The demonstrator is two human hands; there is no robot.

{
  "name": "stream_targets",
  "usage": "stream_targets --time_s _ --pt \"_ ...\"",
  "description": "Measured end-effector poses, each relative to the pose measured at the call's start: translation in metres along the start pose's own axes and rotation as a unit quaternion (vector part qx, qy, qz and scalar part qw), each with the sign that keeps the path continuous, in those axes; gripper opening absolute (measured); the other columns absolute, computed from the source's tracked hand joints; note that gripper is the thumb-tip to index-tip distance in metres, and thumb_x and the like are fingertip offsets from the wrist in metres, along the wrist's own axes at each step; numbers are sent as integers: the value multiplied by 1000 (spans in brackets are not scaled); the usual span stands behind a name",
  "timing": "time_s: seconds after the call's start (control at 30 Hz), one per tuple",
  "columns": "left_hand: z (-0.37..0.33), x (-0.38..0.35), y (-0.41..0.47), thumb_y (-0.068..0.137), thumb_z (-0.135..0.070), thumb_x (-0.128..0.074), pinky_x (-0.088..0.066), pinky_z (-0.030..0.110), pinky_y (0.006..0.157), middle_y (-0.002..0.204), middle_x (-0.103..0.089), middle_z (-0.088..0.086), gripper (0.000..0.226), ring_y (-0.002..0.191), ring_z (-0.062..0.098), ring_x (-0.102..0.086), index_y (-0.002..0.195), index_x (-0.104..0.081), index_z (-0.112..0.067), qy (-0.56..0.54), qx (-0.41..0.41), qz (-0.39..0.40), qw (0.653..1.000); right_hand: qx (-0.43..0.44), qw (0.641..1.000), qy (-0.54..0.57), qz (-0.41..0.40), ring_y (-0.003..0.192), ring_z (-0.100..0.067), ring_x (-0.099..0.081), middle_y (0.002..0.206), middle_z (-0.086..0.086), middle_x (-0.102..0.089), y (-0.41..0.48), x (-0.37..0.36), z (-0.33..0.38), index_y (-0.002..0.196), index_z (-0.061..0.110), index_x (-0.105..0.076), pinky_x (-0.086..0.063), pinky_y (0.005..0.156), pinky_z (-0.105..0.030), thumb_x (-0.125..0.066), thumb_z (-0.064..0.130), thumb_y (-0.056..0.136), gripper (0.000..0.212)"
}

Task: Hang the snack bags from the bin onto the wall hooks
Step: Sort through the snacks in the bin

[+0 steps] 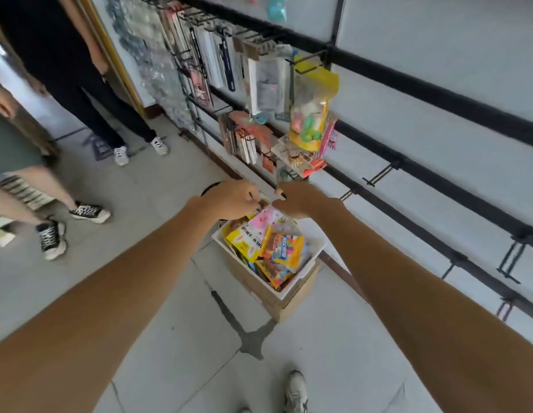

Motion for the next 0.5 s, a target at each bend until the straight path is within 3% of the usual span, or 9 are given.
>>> stream_targets --time_s 0.23,0.5 --pt "67 -43 67 95 -31 -47 -54 43 90 116 -67 -1 28 101 20 -65 119 -62 -30 -31 12 77 996 -40 997 19 63 128 -29 -48 141 -8 -49 72 -59 -21 137 16 -46 -43 101 -40 -48 37 98 44" --pt "105 -110 163 95 -22 -49 -53 42 85 113 -65 3 25 100 24 -64 114 -64 -17 -39 -46 130 990 -148 982 76 88 121 -29 -53 134 -10 -56 128 -136 -77 133 16 -50 -45 96 -37 -51 34 97 41"
Point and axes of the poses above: each hand's wrist, its own y-axis towards the middle knuckle, its own x-axis out of the back of the hand, z = x × y, the point moved 3 cm from there along y, towards the middle knuckle
